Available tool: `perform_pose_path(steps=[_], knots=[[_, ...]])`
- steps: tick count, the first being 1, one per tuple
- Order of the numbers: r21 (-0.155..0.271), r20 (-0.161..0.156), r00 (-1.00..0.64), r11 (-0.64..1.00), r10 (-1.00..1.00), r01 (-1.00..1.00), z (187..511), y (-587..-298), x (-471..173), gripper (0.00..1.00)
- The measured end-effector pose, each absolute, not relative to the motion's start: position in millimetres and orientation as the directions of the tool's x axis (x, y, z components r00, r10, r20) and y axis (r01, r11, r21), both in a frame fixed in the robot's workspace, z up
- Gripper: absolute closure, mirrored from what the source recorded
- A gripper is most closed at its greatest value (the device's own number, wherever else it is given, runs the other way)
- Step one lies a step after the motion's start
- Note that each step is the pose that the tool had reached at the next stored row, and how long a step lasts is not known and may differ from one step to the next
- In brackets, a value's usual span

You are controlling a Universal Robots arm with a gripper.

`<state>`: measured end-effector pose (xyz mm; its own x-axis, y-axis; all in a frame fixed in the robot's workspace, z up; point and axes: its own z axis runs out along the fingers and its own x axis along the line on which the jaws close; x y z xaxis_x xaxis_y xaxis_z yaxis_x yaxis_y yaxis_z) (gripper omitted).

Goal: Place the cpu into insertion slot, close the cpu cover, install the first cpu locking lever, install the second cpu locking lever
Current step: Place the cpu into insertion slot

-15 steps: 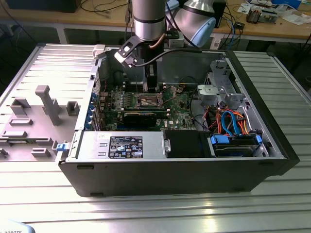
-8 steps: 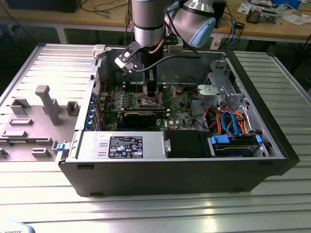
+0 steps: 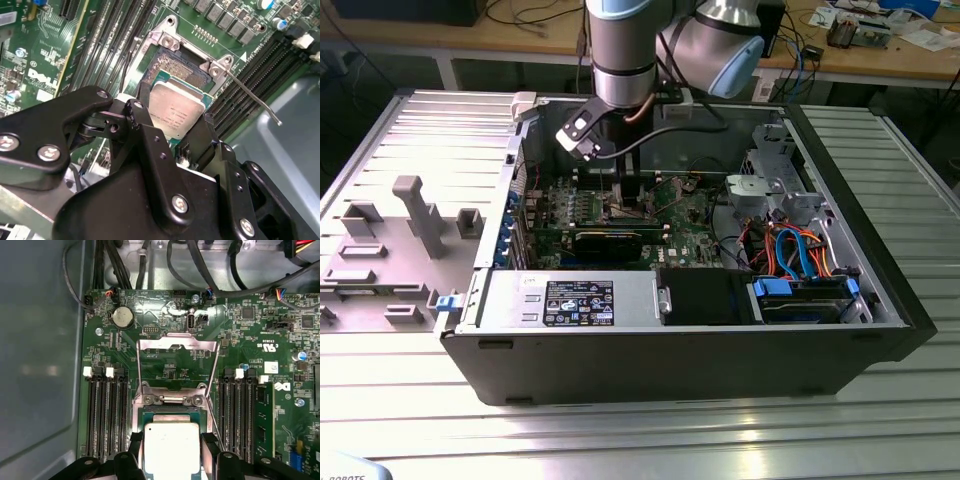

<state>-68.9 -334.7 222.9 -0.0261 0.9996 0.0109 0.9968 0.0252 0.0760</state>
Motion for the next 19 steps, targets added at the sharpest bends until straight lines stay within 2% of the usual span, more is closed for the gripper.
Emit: perform_pose_path(steps=[19], knots=[[0.076,0.004,-0.004,0.004,1.000,0.997,200.4,-335.1,-71.1,0.46]])
